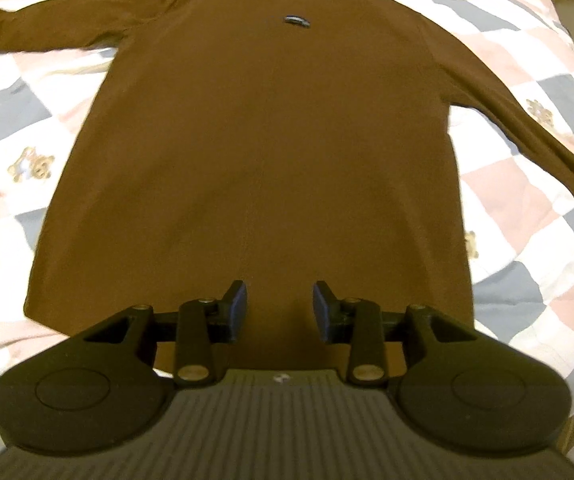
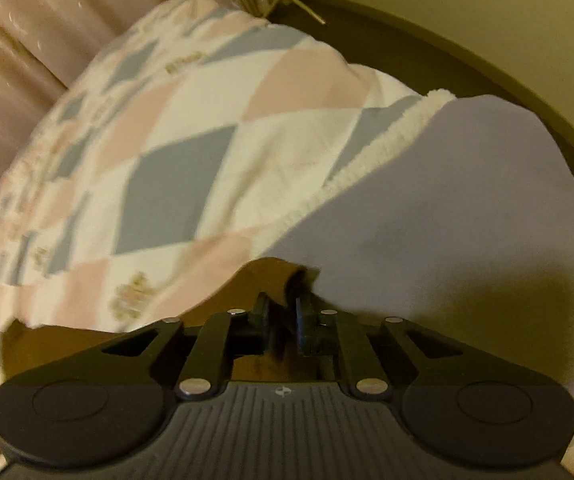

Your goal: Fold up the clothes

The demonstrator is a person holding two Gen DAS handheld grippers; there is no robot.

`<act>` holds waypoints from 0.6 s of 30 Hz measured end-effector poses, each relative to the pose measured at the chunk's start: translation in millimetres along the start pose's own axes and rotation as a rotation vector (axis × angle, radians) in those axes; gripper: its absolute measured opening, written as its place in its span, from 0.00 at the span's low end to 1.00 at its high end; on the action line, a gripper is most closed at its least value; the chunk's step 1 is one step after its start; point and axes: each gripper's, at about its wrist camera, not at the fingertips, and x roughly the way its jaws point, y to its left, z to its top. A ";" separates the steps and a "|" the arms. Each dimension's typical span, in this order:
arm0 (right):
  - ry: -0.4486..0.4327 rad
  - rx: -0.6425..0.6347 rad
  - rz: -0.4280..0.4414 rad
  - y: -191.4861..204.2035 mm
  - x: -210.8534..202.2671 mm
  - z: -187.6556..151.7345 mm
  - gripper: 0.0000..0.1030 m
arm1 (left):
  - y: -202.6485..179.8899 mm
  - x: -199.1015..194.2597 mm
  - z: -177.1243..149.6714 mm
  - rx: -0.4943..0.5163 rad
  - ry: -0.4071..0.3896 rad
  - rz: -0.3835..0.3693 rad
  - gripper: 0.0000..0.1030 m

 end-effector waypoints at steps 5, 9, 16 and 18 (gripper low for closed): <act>-0.198 -0.206 -0.269 56.4 -33.5 -19.2 0.68 | 22.2 -5.1 -2.1 -0.063 -0.023 0.008 0.32; -0.396 -0.458 -0.549 111.0 -55.5 -55.8 0.80 | 44.5 -3.0 -2.0 -0.102 -0.036 0.019 0.32; -0.102 -0.491 0.045 176.3 -41.7 -166.0 0.50 | 107.2 1.3 10.0 -0.182 -0.052 0.021 0.32; 0.104 -0.486 0.230 205.9 -20.3 -217.3 0.46 | 130.8 0.6 18.4 -0.197 -0.060 0.013 0.32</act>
